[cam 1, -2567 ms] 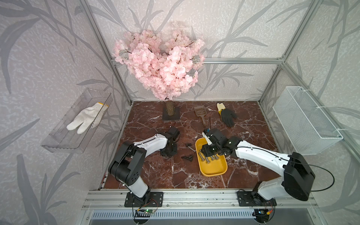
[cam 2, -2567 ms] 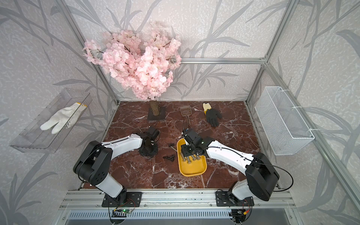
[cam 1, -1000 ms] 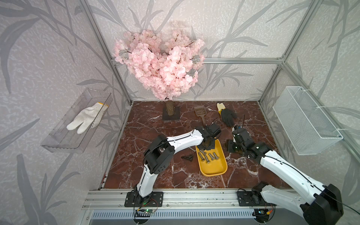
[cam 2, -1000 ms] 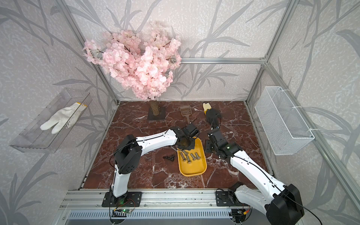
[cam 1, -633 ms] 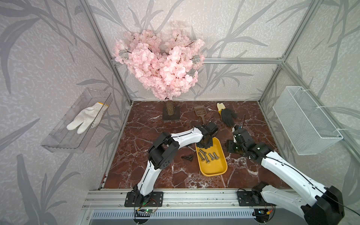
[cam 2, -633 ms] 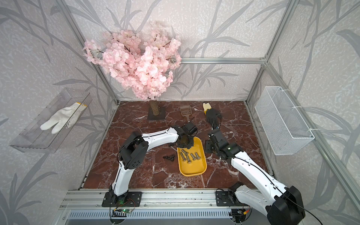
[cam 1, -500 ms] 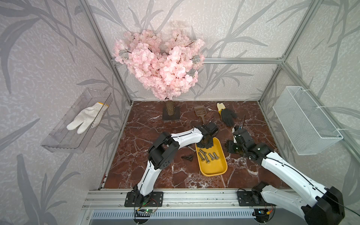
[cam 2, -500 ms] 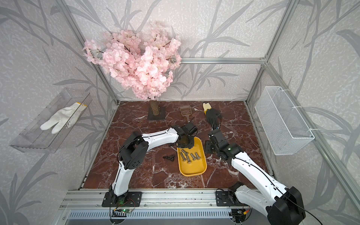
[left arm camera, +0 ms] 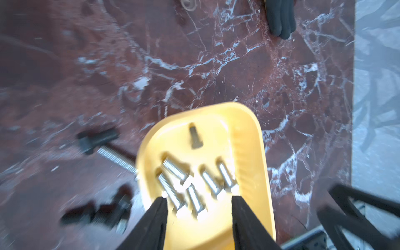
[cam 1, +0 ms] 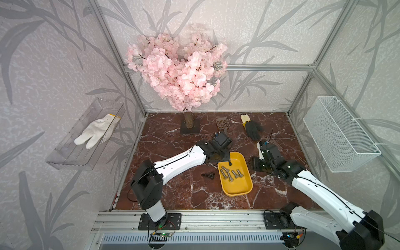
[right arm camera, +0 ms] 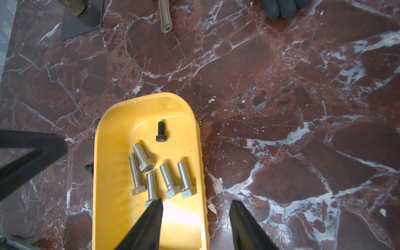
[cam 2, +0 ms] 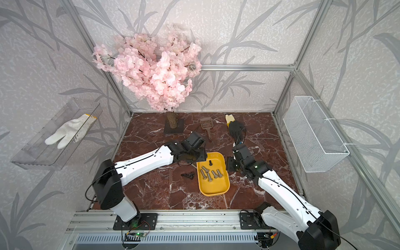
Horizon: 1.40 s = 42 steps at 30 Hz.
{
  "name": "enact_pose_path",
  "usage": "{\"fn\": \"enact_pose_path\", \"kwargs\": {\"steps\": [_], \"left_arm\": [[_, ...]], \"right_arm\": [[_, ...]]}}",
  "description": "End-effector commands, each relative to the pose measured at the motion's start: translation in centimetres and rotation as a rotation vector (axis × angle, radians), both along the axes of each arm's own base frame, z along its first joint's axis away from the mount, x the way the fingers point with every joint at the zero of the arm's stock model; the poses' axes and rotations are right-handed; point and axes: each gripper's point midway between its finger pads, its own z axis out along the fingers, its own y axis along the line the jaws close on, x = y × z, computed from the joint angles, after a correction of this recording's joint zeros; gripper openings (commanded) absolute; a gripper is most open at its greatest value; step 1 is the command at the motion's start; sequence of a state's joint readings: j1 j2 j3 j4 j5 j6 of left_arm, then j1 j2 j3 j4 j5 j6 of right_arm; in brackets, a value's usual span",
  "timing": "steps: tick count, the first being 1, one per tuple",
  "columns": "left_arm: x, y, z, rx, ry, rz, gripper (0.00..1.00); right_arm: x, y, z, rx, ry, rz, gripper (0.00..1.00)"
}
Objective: Take the screw protection sleeves out of the storage box
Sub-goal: Place the bolt in the storage box, then adjust the bolt at the center of the board.
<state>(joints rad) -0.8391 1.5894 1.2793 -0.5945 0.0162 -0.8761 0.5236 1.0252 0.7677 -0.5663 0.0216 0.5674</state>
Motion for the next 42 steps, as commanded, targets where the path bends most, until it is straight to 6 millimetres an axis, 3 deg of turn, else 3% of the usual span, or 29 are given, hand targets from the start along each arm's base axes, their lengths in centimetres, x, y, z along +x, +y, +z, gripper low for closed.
{"fn": "enact_pose_path", "kwargs": {"steps": [1, 3, 7, 11, 15, 17, 28, 32, 42], "left_arm": [[-1.0, 5.6, -2.5, 0.065, 0.045, 0.126, 0.53], [-1.5, 7.7, -3.8, 0.034, 0.073, 0.183, 0.53], [-2.4, 10.0, -5.7, -0.015, 0.128, 0.272, 0.52], [-2.3, 10.1, -7.0, -0.112, 0.184, 0.415, 0.51], [-2.6, 10.1, -8.4, -0.142, 0.285, 0.560, 0.40], [-2.5, 9.9, -8.7, -0.161, 0.317, 0.609, 0.39], [-3.7, 12.5, -10.2, -0.176, 0.374, 0.899, 0.41], [-4.2, 13.2, -10.6, -0.175, 0.380, 0.957, 0.42], [-3.8, 11.8, -11.9, -0.222, 0.427, 0.961, 0.43]], "right_arm": [[0.1, 0.8, -0.4, 0.013, 0.011, 0.036, 0.54], [0.2, 1.0, -0.6, 0.007, 0.017, 0.041, 0.55], [0.2, 1.2, -0.8, -0.001, 0.026, 0.051, 0.55], [0.2, 1.2, -0.9, -0.004, 0.025, 0.051, 0.55], [0.1, 1.2, -1.0, -0.008, 0.027, 0.053, 0.55], [0.0, 1.1, -0.9, -0.012, 0.023, 0.056, 0.55], [0.1, 1.2, -1.2, -0.007, 0.015, 0.066, 0.55], [0.1, 1.3, -1.4, -0.007, 0.020, 0.068, 0.54], [0.0, 1.3, -1.6, -0.006, 0.019, 0.070, 0.55]]}}
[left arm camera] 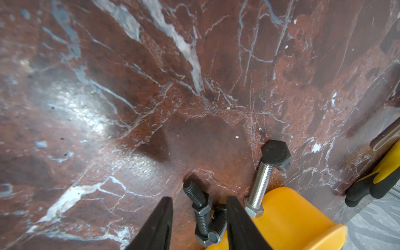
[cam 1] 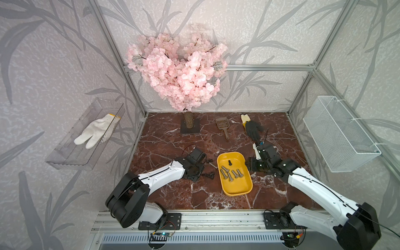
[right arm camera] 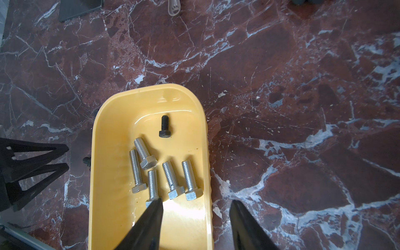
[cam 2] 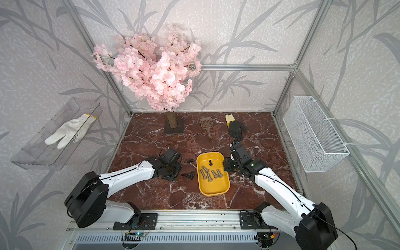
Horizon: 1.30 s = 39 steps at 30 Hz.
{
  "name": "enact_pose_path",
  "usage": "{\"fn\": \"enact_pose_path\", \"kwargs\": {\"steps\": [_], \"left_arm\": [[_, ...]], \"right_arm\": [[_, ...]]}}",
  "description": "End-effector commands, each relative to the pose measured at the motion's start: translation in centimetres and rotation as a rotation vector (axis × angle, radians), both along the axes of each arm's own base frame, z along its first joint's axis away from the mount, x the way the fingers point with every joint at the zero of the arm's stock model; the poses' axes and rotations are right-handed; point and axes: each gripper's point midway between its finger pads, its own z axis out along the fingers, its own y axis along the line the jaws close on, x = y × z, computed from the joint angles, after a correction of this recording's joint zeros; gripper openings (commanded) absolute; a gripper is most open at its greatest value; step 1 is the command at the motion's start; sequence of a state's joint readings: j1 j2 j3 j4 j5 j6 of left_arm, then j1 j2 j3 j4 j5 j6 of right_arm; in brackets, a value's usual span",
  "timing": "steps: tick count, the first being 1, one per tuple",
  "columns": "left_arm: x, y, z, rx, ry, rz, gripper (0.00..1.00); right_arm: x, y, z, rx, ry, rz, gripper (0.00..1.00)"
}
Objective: Take the screw protection sleeves out of the storage box
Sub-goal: Adjust the bolt at the center of the board.
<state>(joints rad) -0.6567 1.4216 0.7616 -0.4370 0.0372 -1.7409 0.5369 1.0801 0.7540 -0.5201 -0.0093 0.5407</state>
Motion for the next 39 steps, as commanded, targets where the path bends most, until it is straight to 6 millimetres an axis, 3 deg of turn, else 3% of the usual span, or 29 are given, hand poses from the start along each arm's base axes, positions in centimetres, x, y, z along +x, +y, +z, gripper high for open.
{"fn": "enact_pose_path", "kwargs": {"steps": [1, 20, 29, 39], "left_arm": [[-0.1, -0.1, -1.1, -0.011, 0.031, 0.029, 0.43], [-0.4, -0.8, -3.8, -0.033, 0.089, 0.037, 0.37], [-0.9, -1.0, -5.2, -0.033, 0.142, 0.000, 0.20], [-1.3, -0.3, -4.7, -0.008, 0.143, -0.074, 0.11]], "right_arm": [[-0.1, 0.2, -0.2, 0.000, -0.004, 0.015, 0.55], [-0.2, -0.1, -0.6, -0.014, -0.003, 0.014, 0.55], [-0.3, -0.1, -0.7, -0.020, -0.003, 0.017, 0.54], [-0.2, 0.0, -1.0, -0.022, 0.000, 0.020, 0.54]]}}
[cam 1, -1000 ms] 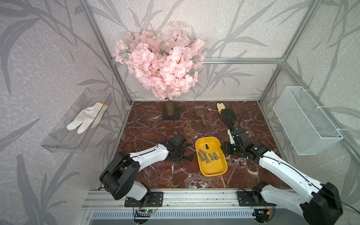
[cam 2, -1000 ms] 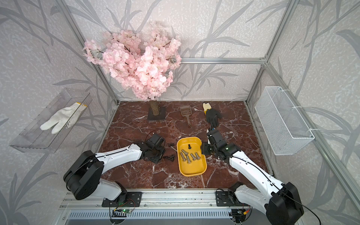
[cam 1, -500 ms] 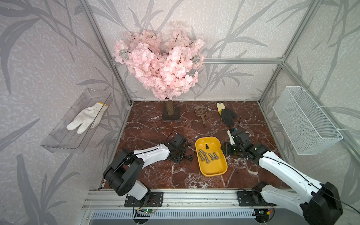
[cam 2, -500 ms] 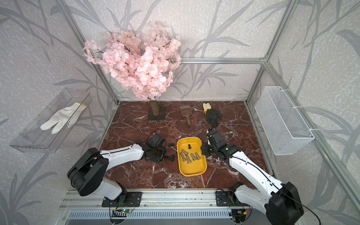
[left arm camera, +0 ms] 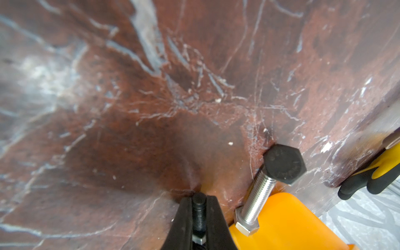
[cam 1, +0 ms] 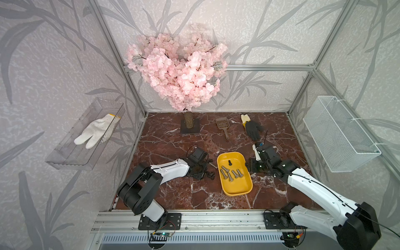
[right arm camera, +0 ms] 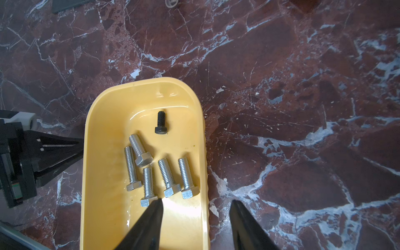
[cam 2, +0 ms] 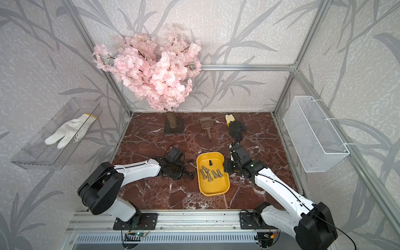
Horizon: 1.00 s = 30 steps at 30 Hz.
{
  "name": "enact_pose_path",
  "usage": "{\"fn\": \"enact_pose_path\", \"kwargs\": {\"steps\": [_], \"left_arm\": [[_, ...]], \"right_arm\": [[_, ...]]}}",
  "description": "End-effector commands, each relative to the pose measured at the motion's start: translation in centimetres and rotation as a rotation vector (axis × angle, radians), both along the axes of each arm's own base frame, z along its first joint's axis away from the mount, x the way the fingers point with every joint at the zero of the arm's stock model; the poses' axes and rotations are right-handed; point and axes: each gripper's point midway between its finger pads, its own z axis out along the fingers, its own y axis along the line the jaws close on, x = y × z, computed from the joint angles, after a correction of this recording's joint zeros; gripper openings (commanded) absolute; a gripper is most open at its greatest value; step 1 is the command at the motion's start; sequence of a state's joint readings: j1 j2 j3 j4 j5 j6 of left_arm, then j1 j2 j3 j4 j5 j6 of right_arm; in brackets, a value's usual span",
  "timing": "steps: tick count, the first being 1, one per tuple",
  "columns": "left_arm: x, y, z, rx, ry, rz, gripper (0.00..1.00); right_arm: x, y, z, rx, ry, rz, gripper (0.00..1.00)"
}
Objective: Take the screw protection sleeves out of the storage box
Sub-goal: Adjust the bolt at the center of the board.
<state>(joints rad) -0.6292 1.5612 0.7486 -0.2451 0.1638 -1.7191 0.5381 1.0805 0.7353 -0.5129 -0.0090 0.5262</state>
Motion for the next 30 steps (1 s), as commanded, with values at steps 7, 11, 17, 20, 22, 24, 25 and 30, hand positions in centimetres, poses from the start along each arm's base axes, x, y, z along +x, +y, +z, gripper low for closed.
{"fn": "enact_pose_path", "kwargs": {"steps": [7, 11, 17, 20, 22, 24, 25, 30], "left_arm": [[-2.9, 3.3, -1.0, 0.157, 0.108, -0.148, 0.05], [-3.3, 4.0, -0.7, 0.167, 0.114, -0.209, 0.03], [-3.6, 4.3, 0.2, 0.181, 0.100, -0.325, 0.02], [-4.0, 4.7, 0.4, 0.217, 0.130, -0.388, 0.05], [-3.9, 4.5, 0.7, 0.215, 0.123, -0.414, 0.10], [-3.7, 4.4, 1.2, 0.213, 0.106, -0.418, 0.17], [-3.6, 4.3, 1.4, 0.209, 0.096, -0.415, 0.23], [-3.6, 4.4, 1.7, 0.216, 0.092, -0.426, 0.29]], "right_arm": [[0.0, 0.2, -0.3, -0.004, -0.005, 0.010, 0.55], [-0.1, 0.1, -0.5, -0.004, -0.003, 0.009, 0.55], [-0.2, 0.1, -0.5, 0.003, -0.004, 0.009, 0.55], [-0.3, 0.1, -0.5, 0.005, -0.006, 0.010, 0.55], [-0.3, 0.2, -0.5, 0.009, -0.003, 0.013, 0.54], [-0.4, 0.3, -0.5, 0.010, -0.003, 0.014, 0.54], [-0.4, 0.3, -0.6, 0.011, 0.000, 0.015, 0.54], [-0.3, 0.4, -0.6, 0.013, 0.001, 0.017, 0.54]]}}
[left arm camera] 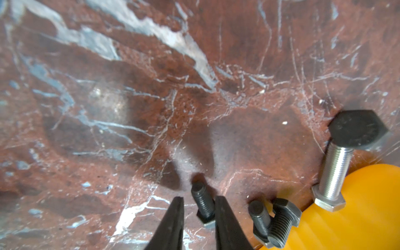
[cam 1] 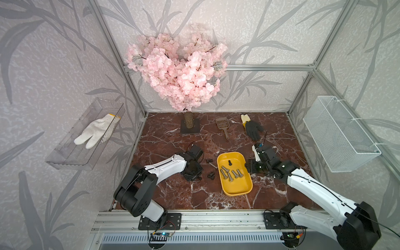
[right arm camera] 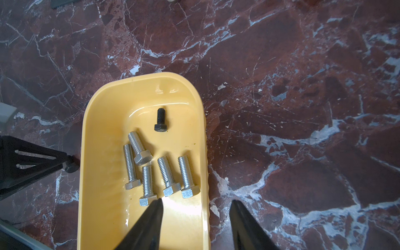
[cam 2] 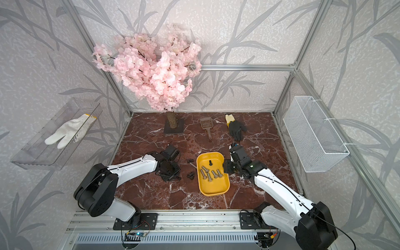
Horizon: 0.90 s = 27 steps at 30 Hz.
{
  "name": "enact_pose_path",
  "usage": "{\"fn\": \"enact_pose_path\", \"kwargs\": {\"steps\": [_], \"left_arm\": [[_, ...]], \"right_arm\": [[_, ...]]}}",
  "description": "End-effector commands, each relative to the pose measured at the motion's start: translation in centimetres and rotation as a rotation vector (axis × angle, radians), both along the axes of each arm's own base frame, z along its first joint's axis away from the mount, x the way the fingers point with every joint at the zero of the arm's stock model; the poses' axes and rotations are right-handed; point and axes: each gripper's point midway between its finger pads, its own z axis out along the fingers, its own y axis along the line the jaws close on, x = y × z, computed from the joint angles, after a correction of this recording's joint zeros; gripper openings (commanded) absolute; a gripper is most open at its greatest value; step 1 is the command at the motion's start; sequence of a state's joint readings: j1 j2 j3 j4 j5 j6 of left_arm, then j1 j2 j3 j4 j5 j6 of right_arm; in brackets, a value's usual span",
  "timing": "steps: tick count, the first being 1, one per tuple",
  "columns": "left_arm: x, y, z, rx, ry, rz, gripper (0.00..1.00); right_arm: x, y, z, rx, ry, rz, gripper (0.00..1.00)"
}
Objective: Take the screw protection sleeves out of the storage box
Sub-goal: Adjust the bolt at the center of the board, then pick up the bolt at the center of the board.
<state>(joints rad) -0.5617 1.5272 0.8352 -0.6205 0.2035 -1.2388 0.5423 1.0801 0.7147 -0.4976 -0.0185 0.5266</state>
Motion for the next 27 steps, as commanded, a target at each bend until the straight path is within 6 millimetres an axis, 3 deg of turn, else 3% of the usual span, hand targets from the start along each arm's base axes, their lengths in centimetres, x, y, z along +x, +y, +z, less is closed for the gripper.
{"fn": "enact_pose_path", "kwargs": {"steps": [1, 15, 27], "left_arm": [[-0.1, 0.4, 0.9, 0.018, -0.007, -0.029, 0.30], [1.0, 0.0, 0.2, 0.026, -0.008, 0.003, 0.31], [0.1, 0.8, -1.7, 0.069, 0.076, -0.021, 0.26]], "right_arm": [[-0.1, 0.2, -0.1, 0.008, -0.006, 0.008, 0.54], [-0.1, 0.6, -0.5, 0.012, 0.002, 0.026, 0.55], [-0.1, 0.6, -0.6, 0.001, -0.001, 0.036, 0.55]]}}
